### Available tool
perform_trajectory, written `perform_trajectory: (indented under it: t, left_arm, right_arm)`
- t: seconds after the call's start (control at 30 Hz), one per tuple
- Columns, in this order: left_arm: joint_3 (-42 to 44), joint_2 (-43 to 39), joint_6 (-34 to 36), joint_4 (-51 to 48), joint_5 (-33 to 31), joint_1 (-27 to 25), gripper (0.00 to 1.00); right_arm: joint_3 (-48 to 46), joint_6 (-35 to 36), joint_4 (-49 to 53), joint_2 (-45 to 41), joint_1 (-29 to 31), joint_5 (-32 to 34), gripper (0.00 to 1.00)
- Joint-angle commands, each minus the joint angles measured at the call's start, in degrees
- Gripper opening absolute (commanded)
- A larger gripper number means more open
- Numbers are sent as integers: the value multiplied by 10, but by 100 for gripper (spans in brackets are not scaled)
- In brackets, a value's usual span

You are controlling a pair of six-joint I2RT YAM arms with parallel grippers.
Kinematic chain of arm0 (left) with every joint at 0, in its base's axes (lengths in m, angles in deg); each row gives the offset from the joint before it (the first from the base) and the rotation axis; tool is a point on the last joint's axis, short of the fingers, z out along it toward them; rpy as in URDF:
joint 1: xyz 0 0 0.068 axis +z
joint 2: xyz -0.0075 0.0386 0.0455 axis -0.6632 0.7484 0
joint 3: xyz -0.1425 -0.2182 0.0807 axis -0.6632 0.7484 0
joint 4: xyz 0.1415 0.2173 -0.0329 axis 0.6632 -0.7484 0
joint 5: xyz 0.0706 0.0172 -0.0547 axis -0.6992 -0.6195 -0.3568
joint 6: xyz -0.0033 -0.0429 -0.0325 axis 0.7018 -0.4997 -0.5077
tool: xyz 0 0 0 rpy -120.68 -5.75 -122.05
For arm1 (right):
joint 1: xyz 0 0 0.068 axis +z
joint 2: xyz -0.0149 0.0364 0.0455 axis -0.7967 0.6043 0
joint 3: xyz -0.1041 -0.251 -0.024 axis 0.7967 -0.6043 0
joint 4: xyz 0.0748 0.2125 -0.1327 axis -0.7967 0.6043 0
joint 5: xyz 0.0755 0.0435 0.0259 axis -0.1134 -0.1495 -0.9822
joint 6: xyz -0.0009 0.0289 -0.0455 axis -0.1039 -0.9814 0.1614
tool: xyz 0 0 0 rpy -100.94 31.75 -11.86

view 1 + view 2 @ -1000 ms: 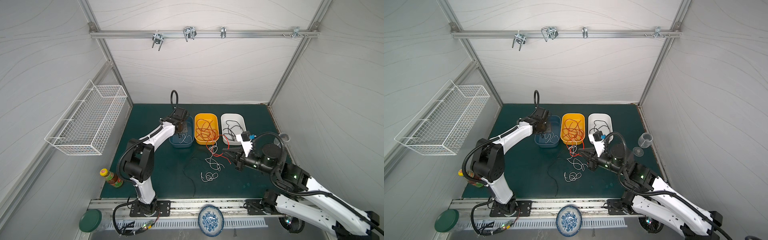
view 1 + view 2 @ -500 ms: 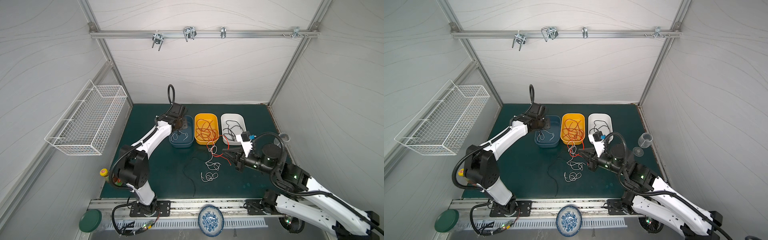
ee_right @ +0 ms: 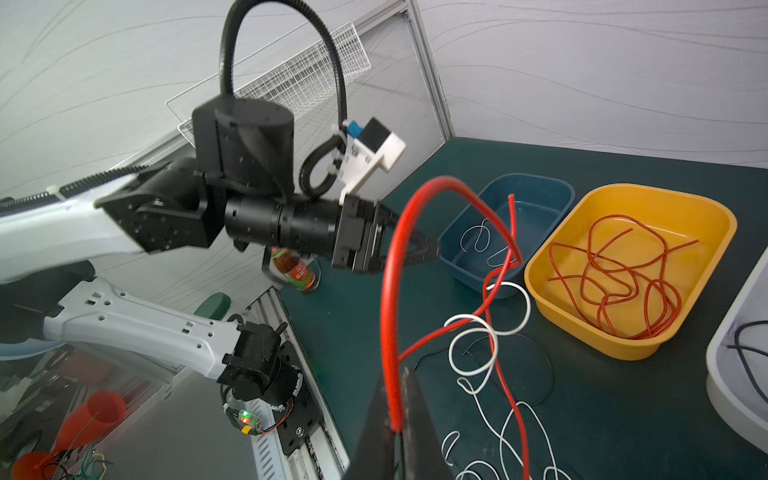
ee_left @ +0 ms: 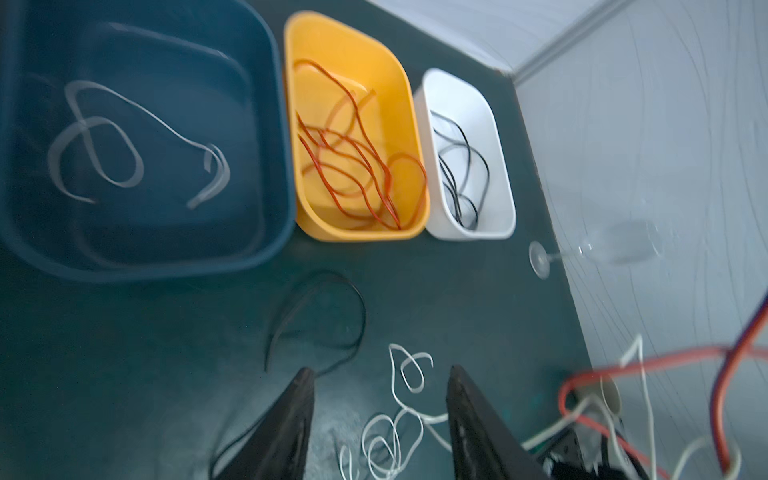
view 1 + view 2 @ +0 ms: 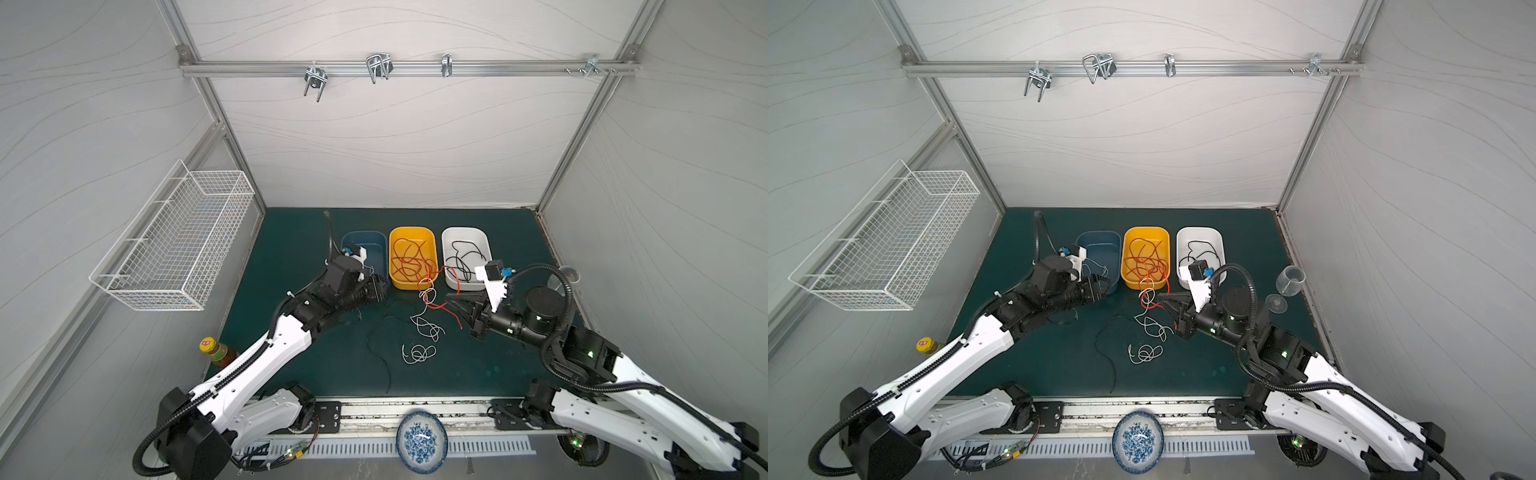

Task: Untangle the cables
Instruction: 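Grasp another white wire near the right gripper with the left gripper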

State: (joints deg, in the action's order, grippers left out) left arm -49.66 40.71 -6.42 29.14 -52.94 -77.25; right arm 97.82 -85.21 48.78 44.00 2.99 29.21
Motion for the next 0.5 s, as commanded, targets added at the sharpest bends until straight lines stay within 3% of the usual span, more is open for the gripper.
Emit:
perform_trajectory:
  t: [0.0, 0.23, 0.47]
  left_arm:
    - [58, -37, -28, 119, 9, -30, 53]
    - [163, -47, -1, 277, 50, -96, 53]
    - [179, 3, 62, 342, 78, -127, 51]
  right_arm:
    - [17, -13, -21, -5, 2, 18, 0]
    - [28, -26, -20, 0, 1, 1, 0]
    - [28, -37, -20, -2, 1, -25, 0]
